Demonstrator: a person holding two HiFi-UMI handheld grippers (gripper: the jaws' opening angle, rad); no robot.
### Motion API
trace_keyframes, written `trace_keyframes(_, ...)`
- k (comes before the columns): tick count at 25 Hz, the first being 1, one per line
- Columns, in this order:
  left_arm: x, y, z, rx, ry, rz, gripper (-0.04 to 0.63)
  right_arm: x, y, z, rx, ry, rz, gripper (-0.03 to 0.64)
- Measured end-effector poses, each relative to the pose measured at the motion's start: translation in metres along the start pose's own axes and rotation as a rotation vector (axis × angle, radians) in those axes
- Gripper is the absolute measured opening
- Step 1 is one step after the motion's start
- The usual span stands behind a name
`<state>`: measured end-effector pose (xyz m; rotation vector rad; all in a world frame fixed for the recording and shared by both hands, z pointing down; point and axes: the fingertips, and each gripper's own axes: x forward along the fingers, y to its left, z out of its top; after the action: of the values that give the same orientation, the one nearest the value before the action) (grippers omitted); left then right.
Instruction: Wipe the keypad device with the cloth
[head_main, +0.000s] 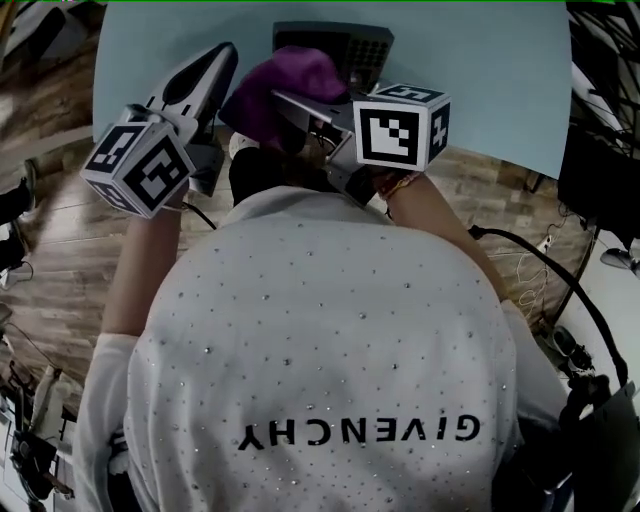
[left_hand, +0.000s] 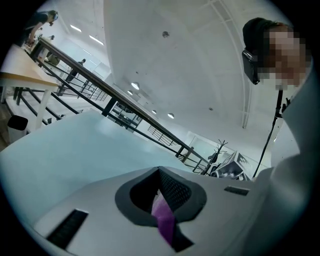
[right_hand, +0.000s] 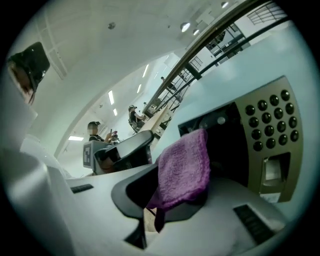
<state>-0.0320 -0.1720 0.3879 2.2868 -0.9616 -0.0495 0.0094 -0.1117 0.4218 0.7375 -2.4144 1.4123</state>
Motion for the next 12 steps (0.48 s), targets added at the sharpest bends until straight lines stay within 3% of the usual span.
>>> trace_keyframes(5,0.001,0.009,-0.004,-0.013,0.0,0.003,0.0,-0.011,-0.039,0.005,0.071,-0.033,-0.162,0.032)
trace_keyframes(12,0.017,0.007,0.007,-0.009,-0.025,-0.026,0.0,-0.059,-0.078,0.012,0.219,-0.174,-0.248,0.032)
